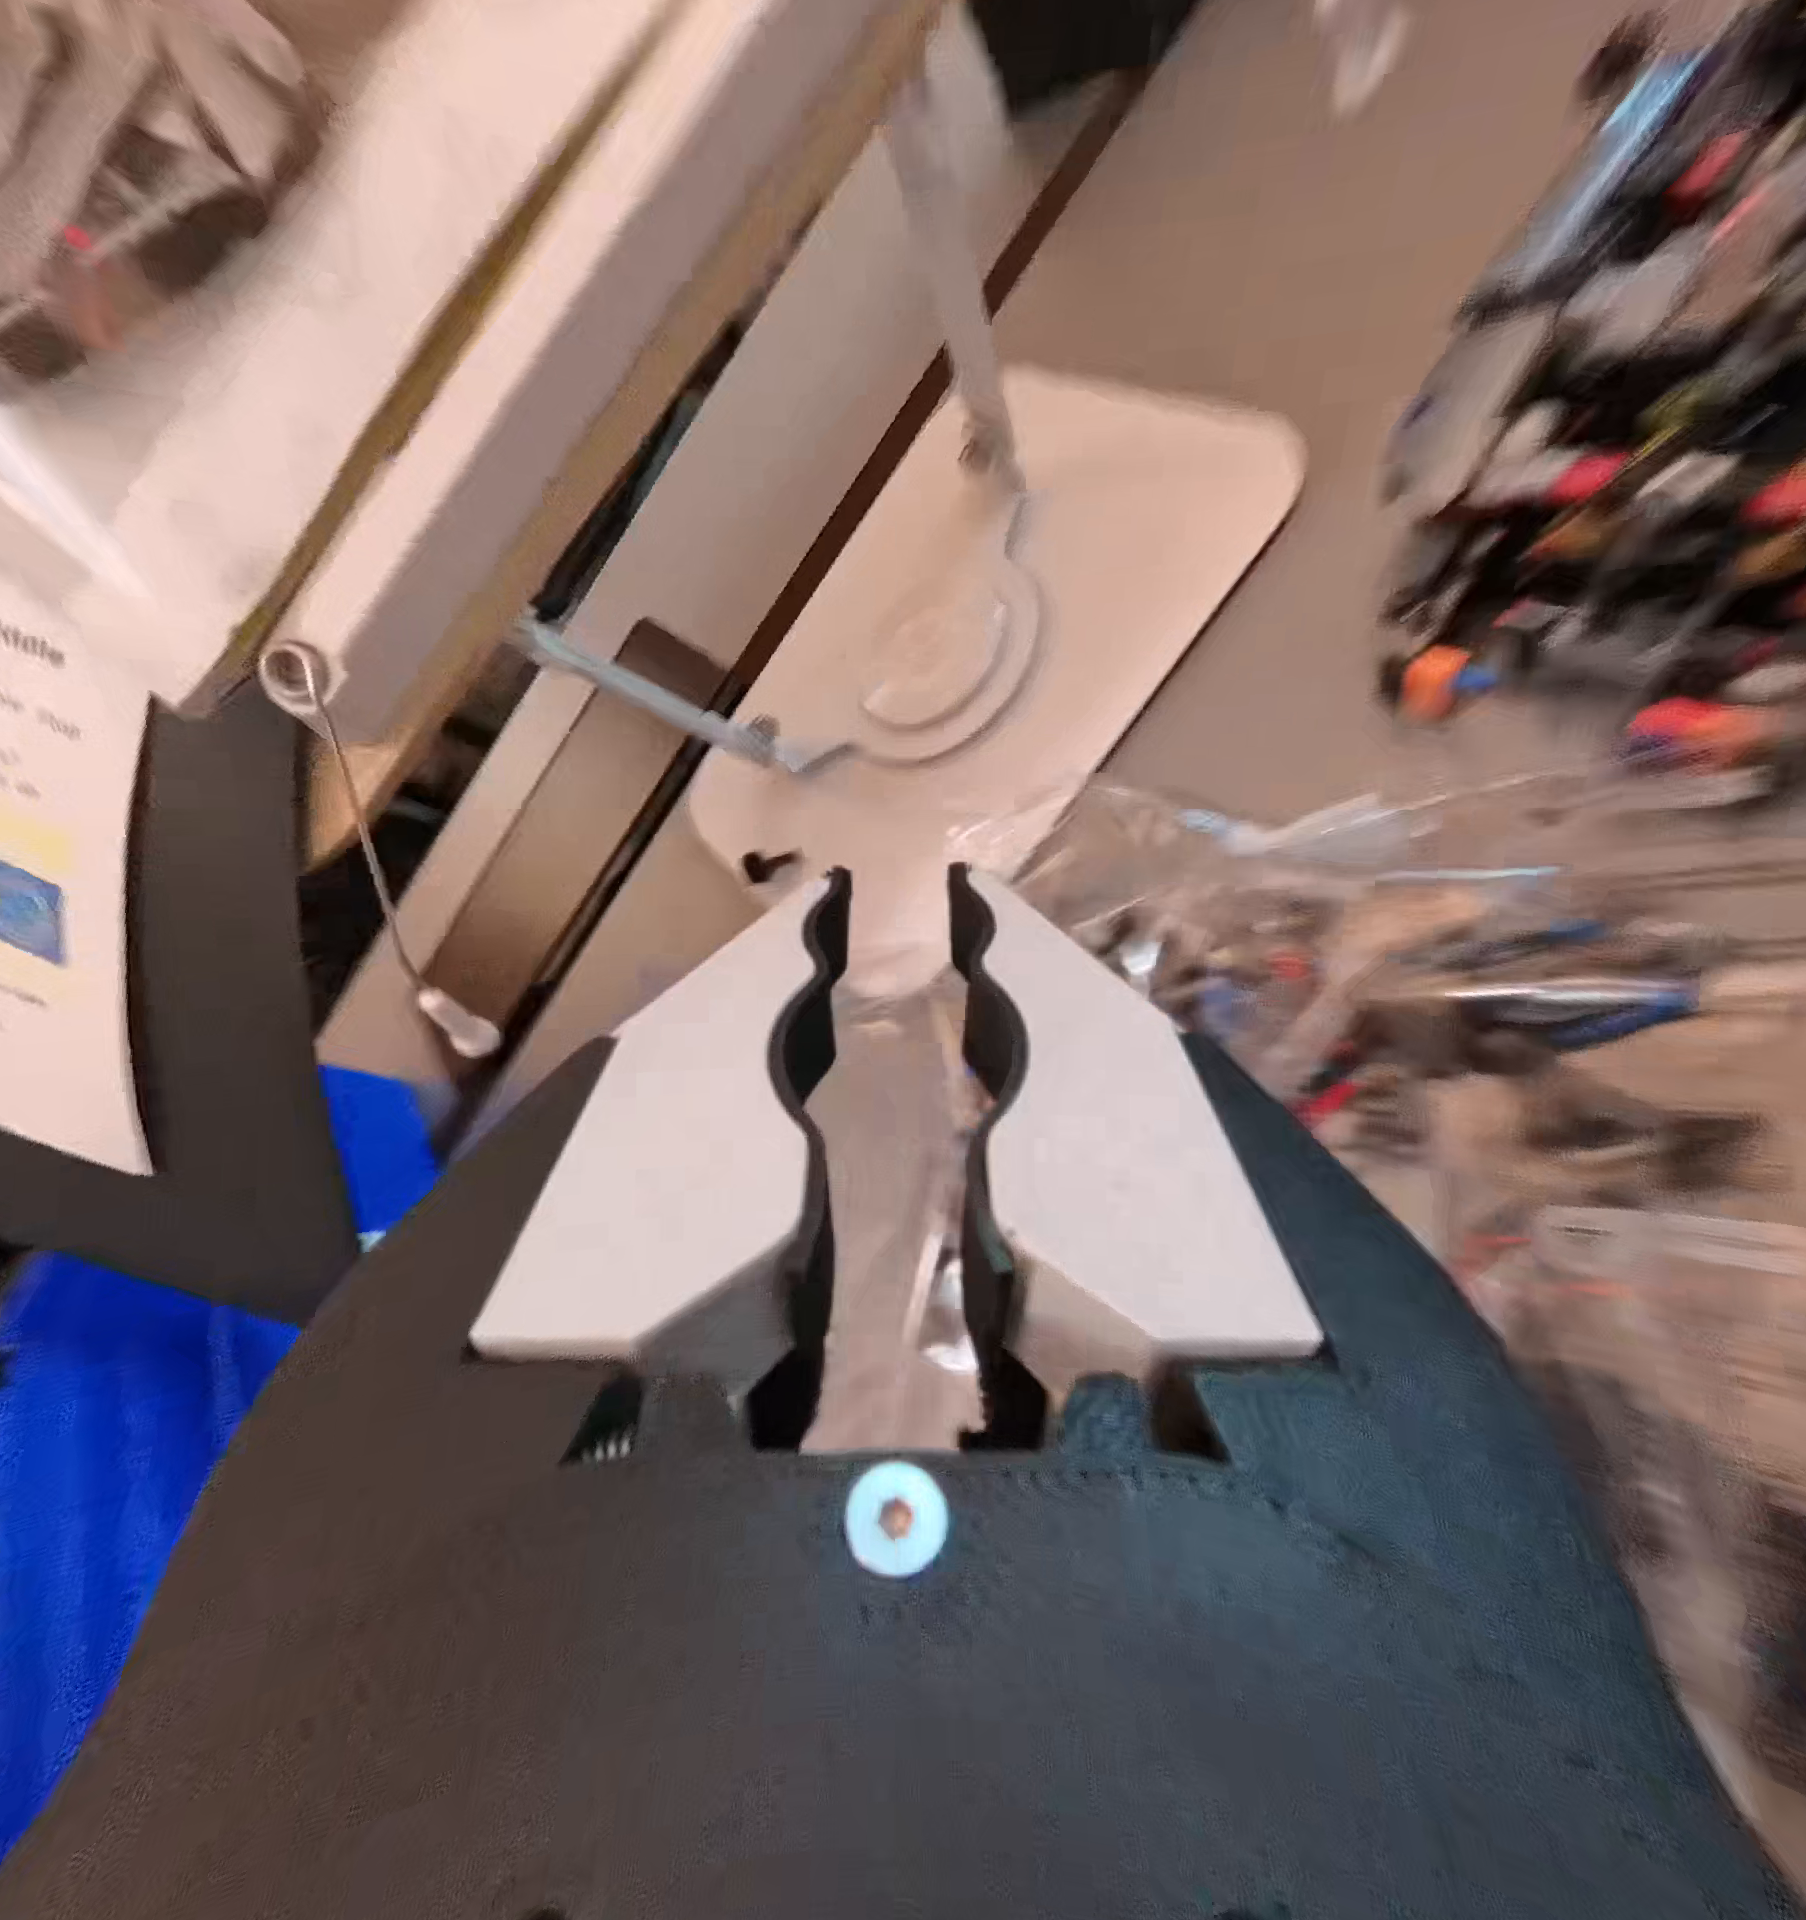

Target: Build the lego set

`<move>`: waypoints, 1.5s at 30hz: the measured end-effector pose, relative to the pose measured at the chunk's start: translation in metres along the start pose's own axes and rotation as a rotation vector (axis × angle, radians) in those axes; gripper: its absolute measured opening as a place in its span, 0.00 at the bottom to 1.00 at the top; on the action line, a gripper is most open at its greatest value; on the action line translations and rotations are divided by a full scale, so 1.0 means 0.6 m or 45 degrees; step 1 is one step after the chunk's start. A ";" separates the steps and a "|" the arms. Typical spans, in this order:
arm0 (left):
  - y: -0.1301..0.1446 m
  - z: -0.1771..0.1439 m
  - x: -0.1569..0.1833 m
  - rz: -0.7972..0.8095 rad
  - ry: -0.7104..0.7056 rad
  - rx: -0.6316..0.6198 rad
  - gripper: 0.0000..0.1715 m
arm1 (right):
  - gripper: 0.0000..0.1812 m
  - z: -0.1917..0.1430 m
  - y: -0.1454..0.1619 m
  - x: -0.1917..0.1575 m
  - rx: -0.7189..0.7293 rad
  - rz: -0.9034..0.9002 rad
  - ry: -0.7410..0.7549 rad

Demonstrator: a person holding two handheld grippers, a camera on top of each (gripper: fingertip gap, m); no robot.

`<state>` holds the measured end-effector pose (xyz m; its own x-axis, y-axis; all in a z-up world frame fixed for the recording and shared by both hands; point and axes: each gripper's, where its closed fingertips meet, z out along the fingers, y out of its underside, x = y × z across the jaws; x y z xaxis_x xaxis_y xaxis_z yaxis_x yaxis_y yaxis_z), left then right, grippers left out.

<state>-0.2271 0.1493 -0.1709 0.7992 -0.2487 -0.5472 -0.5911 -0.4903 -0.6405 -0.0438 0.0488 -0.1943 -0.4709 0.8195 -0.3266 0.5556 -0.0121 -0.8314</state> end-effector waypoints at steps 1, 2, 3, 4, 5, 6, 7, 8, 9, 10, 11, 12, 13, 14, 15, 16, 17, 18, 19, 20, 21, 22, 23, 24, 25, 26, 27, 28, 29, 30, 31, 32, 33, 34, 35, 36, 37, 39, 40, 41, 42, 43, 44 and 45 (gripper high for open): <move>0.011 0.021 -0.007 0.074 -0.028 -0.083 0.11 | 0.03 0.000 0.000 0.000 0.001 0.000 -0.003; 0.017 0.042 -0.003 0.133 -0.002 -0.132 0.11 | 0.03 -0.001 -0.001 -0.001 0.002 -0.002 -0.003; 0.026 0.065 -0.003 0.178 0.014 -0.178 0.13 | 0.03 -0.001 -0.002 -0.002 0.004 -0.005 -0.004; 0.039 0.087 -0.012 0.206 -0.001 -0.246 0.16 | 0.03 0.000 -0.002 -0.003 0.005 -0.007 -0.008; 0.053 0.109 -0.022 0.211 -0.015 -0.310 0.21 | 0.03 0.000 -0.002 -0.004 0.004 -0.010 -0.011; 0.062 0.129 -0.028 0.207 -0.010 -0.350 0.24 | 0.03 0.001 -0.002 -0.006 0.002 -0.012 -0.014; 0.071 0.146 -0.037 0.215 -0.021 -0.378 0.27 | 0.03 0.002 -0.002 -0.007 0.000 -0.013 -0.017; 0.078 0.161 -0.048 0.204 -0.046 -0.408 0.29 | 0.03 0.003 -0.001 -0.008 -0.003 -0.014 -0.020; 0.081 0.174 -0.051 0.155 -0.036 -0.421 0.32 | 0.03 0.004 0.000 -0.008 -0.007 -0.016 -0.022; 0.082 0.186 -0.050 0.100 -0.012 -0.417 0.34 | 0.03 0.005 0.001 -0.009 -0.011 -0.016 -0.023; 0.086 0.197 -0.056 0.065 -0.025 -0.428 0.38 | 0.03 0.006 0.001 -0.009 -0.013 -0.017 -0.025; 0.093 0.207 -0.066 0.031 -0.048 -0.453 0.40 | 0.03 0.006 0.000 -0.010 -0.013 -0.018 -0.029; 0.098 0.217 -0.072 -0.027 -0.059 -0.460 0.35 | 0.03 0.007 0.000 -0.012 -0.013 -0.022 -0.033; 0.099 0.225 -0.075 -0.078 -0.059 -0.442 0.30 | 0.03 0.008 0.000 -0.013 -0.014 -0.025 -0.036; 0.100 0.230 -0.080 -0.079 -0.091 -0.430 0.29 | 0.03 0.009 0.000 -0.014 -0.016 -0.027 -0.038; 0.103 0.234 -0.086 -0.068 -0.125 -0.436 0.26 | 0.03 0.009 0.000 -0.015 -0.017 -0.027 -0.040; 0.104 0.239 -0.087 -0.065 -0.132 -0.434 0.22 | 0.03 0.010 0.000 -0.016 -0.017 -0.028 -0.043; 0.104 0.242 -0.089 -0.066 -0.150 -0.429 0.21 | 0.03 0.010 0.000 -0.017 -0.016 -0.030 -0.045; 0.107 0.245 -0.091 -0.047 -0.173 -0.439 0.17 | 0.03 0.010 -0.001 -0.018 -0.014 -0.032 -0.046; 0.113 0.247 -0.093 0.005 -0.202 -0.455 0.12 | 0.03 0.009 -0.001 -0.018 -0.013 -0.033 -0.047; 0.118 0.249 -0.094 0.067 -0.218 -0.474 0.08 | 0.03 0.009 -0.002 -0.019 -0.011 -0.034 -0.047; 0.123 0.249 -0.095 0.121 -0.229 -0.493 0.05 | 0.03 0.008 -0.002 -0.019 -0.009 -0.035 -0.048; 0.126 0.248 -0.100 0.158 -0.250 -0.503 0.05 | 0.03 0.008 -0.003 -0.020 -0.008 -0.036 -0.049; 0.131 0.248 -0.105 0.162 -0.261 -0.516 0.05 | 0.03 0.007 -0.003 -0.020 -0.007 -0.037 -0.049; 0.134 0.248 -0.108 0.149 -0.263 -0.513 0.05 | 0.03 0.007 -0.003 -0.020 -0.007 -0.038 -0.050; 0.134 0.249 -0.109 0.144 -0.256 -0.495 0.04 | 0.03 0.006 -0.003 -0.021 -0.006 -0.040 -0.049; 0.135 0.248 -0.109 0.149 -0.243 -0.488 0.04 | 0.03 0.006 -0.004 -0.021 -0.005 -0.041 -0.049; 0.138 0.245 -0.109 0.146 -0.222 -0.499 0.04 | 0.03 0.006 -0.004 -0.021 -0.005 -0.040 -0.049; 0.140 0.241 -0.107 0.134 -0.193 -0.512 0.04 | 0.03 0.006 -0.004 -0.020 -0.005 -0.039 -0.049; 0.142 0.236 -0.104 0.118 -0.159 -0.518 0.04 | 0.03 0.005 -0.003 -0.020 -0.006 -0.038 -0.048; 0.149 0.231 -0.102 0.114 -0.145 -0.543 0.04 | 0.03 0.005 -0.003 -0.020 -0.007 -0.038 -0.048; 0.162 0.225 -0.103 0.132 -0.148 -0.593 0.05 | 0.03 0.005 -0.003 -0.020 -0.007 -0.040 -0.049; 0.163 0.221 -0.101 0.146 -0.145 -0.577 0.05 | 0.03 0.005 -0.004 -0.020 -0.006 -0.040 -0.050; 0.163 0.216 -0.096 0.143 -0.139 -0.561 0.04 | 0.03 0.005 -0.004 -0.021 -0.007 -0.041 -0.051; 0.164 0.211 -0.092 0.134 -0.130 -0.558 0.05 | 0.03 0.006 -0.003 -0.021 -0.009 -0.043 -0.051; 0.165 0.205 -0.087 0.125 -0.116 -0.564 0.05 | 0.03 0.006 -0.003 -0.021 -0.011 -0.043 -0.052; 0.164 0.199 -0.081 0.117 -0.088 -0.565 0.04 | 0.03 0.007 -0.002 -0.021 -0.012 -0.042 -0.053; 0.165 0.187 -0.071 0.115 -0.060 -0.567 0.04 | 0.03 0.007 -0.002 -0.021 -0.016 -0.041 -0.053; 0.163 0.180 -0.072 0.141 -0.069 -0.560 0.04 | 0.03 0.008 -0.002 -0.021 -0.016 -0.042 -0.053; 0.158 0.174 -0.071 0.160 -0.068 -0.536 0.04 | 0.03 0.007 -0.002 -0.021 -0.015 -0.042 -0.052; 0.153 0.165 -0.073 0.171 -0.083 -0.514 0.04 | 0.03 0.007 -0.002 -0.020 -0.014 -0.042 -0.050; 0.144 0.155 -0.081 0.195 -0.116 -0.478 0.04 | 0.03 0.006 -0.003 -0.019 -0.010 -0.041 -0.043; 0.136 0.144 -0.086 0.207 -0.130 -0.444 0.04 | 0.03 0.005 -0.004 -0.017 -0.005 -0.040 -0.034; 0.122 0.133 -0.087 0.204 -0.127 -0.384 0.04 | 0.03 0.004 -0.005 -0.015 0.000 -0.037 -0.027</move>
<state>-0.3206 0.1929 -0.2322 0.6759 -0.2670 -0.6869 -0.6371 -0.6802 -0.3625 -0.0428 0.0401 -0.1897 -0.5011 0.8074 -0.3116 0.5416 0.0117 -0.8405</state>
